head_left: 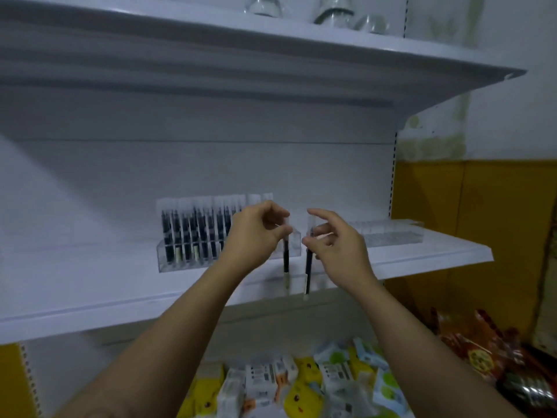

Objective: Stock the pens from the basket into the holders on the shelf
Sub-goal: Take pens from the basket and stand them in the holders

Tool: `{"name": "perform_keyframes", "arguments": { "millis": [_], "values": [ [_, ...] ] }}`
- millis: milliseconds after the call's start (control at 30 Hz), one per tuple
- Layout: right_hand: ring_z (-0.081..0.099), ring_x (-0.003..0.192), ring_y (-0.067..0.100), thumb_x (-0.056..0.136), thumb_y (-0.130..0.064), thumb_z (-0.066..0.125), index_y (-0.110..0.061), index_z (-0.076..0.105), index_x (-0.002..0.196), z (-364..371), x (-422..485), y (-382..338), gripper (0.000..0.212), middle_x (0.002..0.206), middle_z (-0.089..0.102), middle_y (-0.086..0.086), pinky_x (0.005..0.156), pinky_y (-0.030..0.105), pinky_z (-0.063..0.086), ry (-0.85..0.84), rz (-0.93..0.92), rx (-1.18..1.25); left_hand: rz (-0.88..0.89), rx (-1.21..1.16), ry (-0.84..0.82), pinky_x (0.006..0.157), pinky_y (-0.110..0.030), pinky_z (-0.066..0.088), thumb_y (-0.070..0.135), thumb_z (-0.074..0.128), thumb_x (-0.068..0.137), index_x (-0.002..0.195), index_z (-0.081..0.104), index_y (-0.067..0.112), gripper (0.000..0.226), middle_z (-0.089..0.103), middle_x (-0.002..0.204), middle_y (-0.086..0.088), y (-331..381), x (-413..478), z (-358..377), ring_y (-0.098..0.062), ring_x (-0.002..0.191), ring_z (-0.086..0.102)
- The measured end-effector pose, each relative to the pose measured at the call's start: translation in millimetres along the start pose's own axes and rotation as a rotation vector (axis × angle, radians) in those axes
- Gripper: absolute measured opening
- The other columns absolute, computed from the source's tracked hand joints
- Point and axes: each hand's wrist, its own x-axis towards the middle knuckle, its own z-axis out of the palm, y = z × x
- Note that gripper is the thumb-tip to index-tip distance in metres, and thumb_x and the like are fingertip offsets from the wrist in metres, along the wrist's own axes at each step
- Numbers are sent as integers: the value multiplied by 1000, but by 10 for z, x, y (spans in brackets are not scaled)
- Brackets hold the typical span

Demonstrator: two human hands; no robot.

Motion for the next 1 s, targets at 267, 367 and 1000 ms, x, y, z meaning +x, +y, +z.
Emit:
{"name": "perform_keyframes", "arguments": {
  "millis": [267, 367, 1000],
  "values": [
    [64, 67, 6, 85, -8, 71, -33, 59, 119, 139, 699, -103, 44, 95, 60, -12, 66, 23, 57, 24, -62, 13, 79, 48, 79, 72, -15, 53, 22, 73, 84, 93, 66, 24, 12, 67, 84, 13, 27, 617, -196, 0, 79, 65],
    [66, 71, 10, 84, -6, 71, -34, 57, 114, 255, 910, -84, 43, 98, 61, -6, 72, 33, 60, 22, -90, 51, 110, 69, 109, 73, -15, 54, 21, 73, 84, 92, 65, 23, 12, 66, 83, 13, 4, 816, -215, 0, 79, 65],
    [63, 69, 5, 87, -8, 68, -38, 52, 109, 654, 1450, 263, 41, 96, 55, -15, 63, 15, 53, -3, -89, 13, 127, 177, 124, 75, -21, 55, 18, 73, 84, 91, 65, 18, 10, 66, 83, 5, -435, 1261, -115, -7, 80, 64]
  ]
}}
